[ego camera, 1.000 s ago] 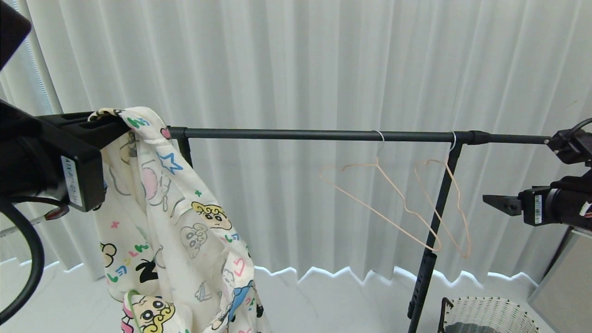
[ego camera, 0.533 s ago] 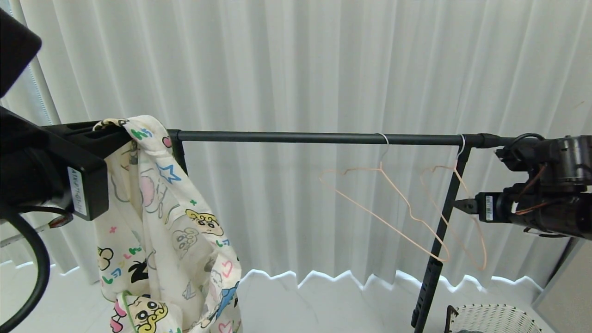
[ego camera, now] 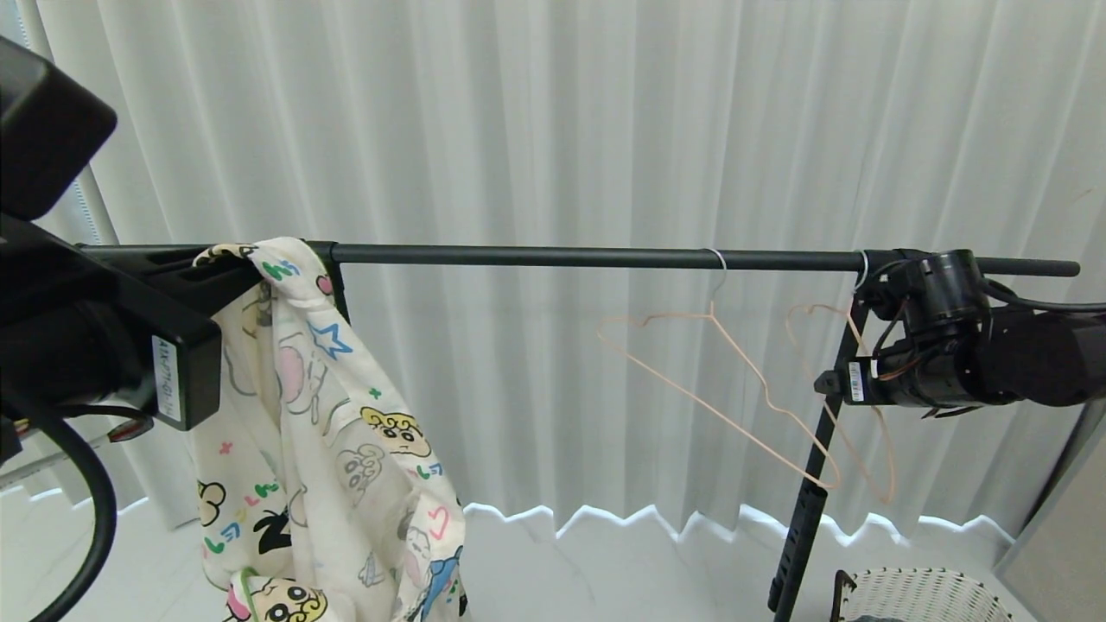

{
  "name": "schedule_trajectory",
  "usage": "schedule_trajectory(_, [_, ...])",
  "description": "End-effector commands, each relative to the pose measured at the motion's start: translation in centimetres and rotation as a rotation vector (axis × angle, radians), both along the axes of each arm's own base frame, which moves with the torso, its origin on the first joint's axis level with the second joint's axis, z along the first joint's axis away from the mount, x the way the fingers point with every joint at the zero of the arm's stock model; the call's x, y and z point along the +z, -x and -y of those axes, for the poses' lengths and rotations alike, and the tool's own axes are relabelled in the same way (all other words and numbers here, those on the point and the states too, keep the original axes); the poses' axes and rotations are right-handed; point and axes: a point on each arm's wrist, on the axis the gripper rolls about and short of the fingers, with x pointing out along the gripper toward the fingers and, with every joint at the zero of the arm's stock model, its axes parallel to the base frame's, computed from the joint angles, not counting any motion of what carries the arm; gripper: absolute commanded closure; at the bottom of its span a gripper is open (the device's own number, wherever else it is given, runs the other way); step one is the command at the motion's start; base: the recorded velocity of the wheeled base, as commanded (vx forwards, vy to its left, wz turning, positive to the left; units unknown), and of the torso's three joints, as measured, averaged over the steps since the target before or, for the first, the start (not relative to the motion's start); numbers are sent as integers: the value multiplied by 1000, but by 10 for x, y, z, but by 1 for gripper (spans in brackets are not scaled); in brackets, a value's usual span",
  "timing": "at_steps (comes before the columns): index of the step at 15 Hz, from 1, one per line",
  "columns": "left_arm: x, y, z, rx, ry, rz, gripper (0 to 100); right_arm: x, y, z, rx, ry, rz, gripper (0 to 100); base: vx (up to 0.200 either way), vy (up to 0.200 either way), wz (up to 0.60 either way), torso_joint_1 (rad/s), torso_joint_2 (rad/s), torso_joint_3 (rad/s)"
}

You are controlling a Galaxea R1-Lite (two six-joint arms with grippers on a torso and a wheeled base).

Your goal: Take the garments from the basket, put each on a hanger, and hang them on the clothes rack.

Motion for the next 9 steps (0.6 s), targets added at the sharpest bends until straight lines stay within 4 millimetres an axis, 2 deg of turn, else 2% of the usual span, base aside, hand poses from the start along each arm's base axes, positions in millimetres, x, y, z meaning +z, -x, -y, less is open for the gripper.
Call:
schedule_trajectory(1, [-1,-1,1,0,-4,-4,100,-7,-4,-7,-1,-15,-21,0,0,0,0,0,0,0])
schedule_trajectory(2, [-1,-1,1,0,-4,-4,100,-8,-2,-10,-6,-26,-35,0,0,0,0,0,0,0])
schedule_trajectory(3, [-1,-1,1,0,-3,-3,100,-9,0,-12,-9,-36,-44,100,0,0,0,0,0,0])
schedule_trajectory(9, [-1,-1,0,2,-2,-2,100,-7,2,-13,-14,-37,-50,100,0,0,0,0,0,0])
